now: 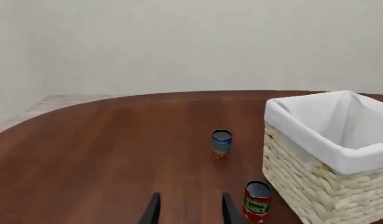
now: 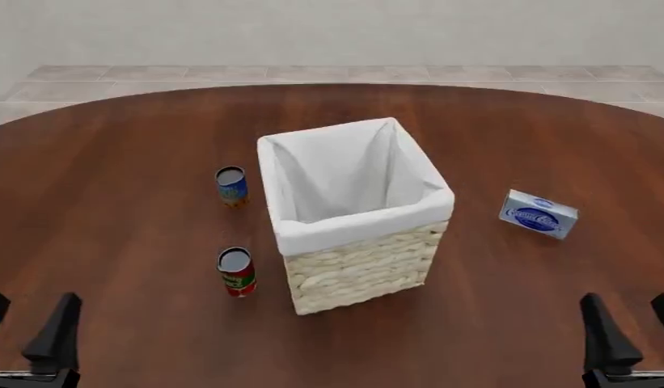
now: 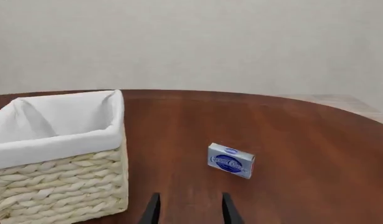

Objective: Pick up the tomato sauce, and put it in the basket.

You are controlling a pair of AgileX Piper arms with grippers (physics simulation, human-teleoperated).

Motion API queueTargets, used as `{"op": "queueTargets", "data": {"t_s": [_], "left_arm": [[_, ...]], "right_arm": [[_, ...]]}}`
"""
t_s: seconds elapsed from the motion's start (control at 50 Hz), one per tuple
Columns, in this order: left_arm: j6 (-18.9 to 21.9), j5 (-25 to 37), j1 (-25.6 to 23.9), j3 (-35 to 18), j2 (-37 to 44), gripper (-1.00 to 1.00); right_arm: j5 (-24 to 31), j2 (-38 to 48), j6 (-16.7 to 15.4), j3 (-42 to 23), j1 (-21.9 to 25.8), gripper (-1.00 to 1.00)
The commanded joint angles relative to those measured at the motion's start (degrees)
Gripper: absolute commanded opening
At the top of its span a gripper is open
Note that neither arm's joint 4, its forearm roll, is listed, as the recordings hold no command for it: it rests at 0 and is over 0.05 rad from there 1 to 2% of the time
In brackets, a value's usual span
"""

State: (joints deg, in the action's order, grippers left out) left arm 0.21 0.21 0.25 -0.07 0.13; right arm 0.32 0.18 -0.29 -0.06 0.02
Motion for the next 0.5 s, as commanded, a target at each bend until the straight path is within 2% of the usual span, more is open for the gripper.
{"op": "queueTargets", "data": {"t_s": [0.02,0.22,0.24,0.28,0.32,0.36,0.4,0.42,0.44,0.5], "left_arm": [[-0.8,-0.2,-0.5,-0.1,0.1,1.0],[-0.2,0.3,-2.2,-0.7,1.0,1.0],[1.7,-0.9,-2.8,-0.6,2.8,1.0],[1.7,-1.4,-3.1,-0.6,3.3,1.0],[3.2,-6.0,-2.2,-0.7,10.6,1.0],[1.8,-4.6,-3.0,-3.0,10.6,1.0],[2.6,-4.8,-3.2,-4.8,12.8,1.0],[0.5,-4.1,-4.6,-6.8,14.5,1.0],[4.1,-1.9,-6.0,-7.8,10.8,1.0],[2.4,-1.8,-6.3,-11.1,14.7,1.0]], "right_arm": [[-0.4,0.6,0.6,-0.1,0.5,1.0],[-2.2,3.4,1.2,0.0,1.6,1.0],[-1.9,3.2,1.3,0.0,1.6,1.0],[-2.2,3.5,1.1,0.0,1.7,1.0],[-2.5,4.0,1.4,0.0,1.8,1.0],[-2.8,4.4,1.4,0.0,2.0,1.0],[-2.7,4.4,1.6,0.0,2.0,1.0],[-3.0,4.9,1.4,0.1,2.1,1.0],[-3.2,5.1,1.6,0.1,2.2,1.0],[-3.3,5.5,1.3,0.1,2.5,1.0]]}}
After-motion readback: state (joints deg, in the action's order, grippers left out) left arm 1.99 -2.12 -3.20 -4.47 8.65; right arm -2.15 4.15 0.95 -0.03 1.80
